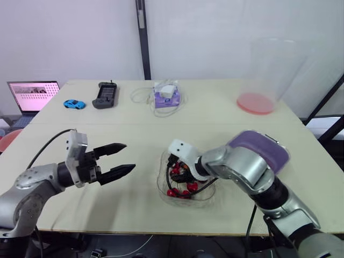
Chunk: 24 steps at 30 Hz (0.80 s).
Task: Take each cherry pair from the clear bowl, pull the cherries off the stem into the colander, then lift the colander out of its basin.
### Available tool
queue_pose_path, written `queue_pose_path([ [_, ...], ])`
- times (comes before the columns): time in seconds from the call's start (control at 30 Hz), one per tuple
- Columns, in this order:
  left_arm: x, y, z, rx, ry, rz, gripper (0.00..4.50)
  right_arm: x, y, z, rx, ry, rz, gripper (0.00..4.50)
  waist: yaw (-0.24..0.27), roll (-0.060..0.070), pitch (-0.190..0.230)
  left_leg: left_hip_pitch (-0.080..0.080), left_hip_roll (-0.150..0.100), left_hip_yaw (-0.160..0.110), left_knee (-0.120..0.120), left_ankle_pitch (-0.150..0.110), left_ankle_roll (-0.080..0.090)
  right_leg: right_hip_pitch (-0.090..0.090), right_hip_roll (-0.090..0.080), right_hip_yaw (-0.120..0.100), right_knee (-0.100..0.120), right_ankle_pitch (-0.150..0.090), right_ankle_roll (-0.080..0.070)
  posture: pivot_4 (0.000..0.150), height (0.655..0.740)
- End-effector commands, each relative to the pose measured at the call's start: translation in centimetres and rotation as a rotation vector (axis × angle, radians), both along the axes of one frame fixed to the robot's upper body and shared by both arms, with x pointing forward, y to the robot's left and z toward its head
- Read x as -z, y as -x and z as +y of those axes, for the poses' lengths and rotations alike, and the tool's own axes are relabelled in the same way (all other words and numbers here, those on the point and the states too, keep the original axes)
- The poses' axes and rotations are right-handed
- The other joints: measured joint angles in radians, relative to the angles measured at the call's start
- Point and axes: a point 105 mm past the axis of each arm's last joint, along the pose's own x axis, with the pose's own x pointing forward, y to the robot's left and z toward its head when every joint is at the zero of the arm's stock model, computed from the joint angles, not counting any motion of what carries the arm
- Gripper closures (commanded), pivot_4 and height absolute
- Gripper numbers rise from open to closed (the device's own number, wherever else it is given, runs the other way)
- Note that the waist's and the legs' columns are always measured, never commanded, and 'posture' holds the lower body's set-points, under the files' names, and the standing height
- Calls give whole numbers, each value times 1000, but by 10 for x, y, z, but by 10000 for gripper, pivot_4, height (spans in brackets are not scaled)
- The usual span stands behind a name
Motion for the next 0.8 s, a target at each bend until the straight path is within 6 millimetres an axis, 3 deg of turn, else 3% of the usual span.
queue_pose_path([
  [0.03,-5,1,1,1,-20,-25,0,-11,-2,1,23,-37,-35,15318,0,0,0,0,0,0,0,0,0,0,0,0,0,0,0,1500,7332],
  [0.47,-6,-2,-1,8,-17,-32,0,3,-3,3,56,-49,4,15318,0,0,0,-1,0,0,0,0,0,-1,0,0,0,0,0,1500,7332],
  [0.57,-6,-2,0,5,-15,-33,0,1,-4,4,55,-58,-10,23379,0,0,0,-1,0,0,0,0,0,-1,0,0,0,0,0,1500,7332],
  [0.63,-6,-2,0,4,-17,-32,0,-2,-4,6,40,-58,-29,31895,0,0,0,-1,0,0,0,0,0,-1,0,0,0,0,0,1500,7332],
  [0.8,-6,-3,0,5,-15,-28,0,-9,-2,7,-16,-43,-78,31895,0,0,0,-1,0,0,0,0,0,-1,0,0,0,0,0,1500,7332],
])
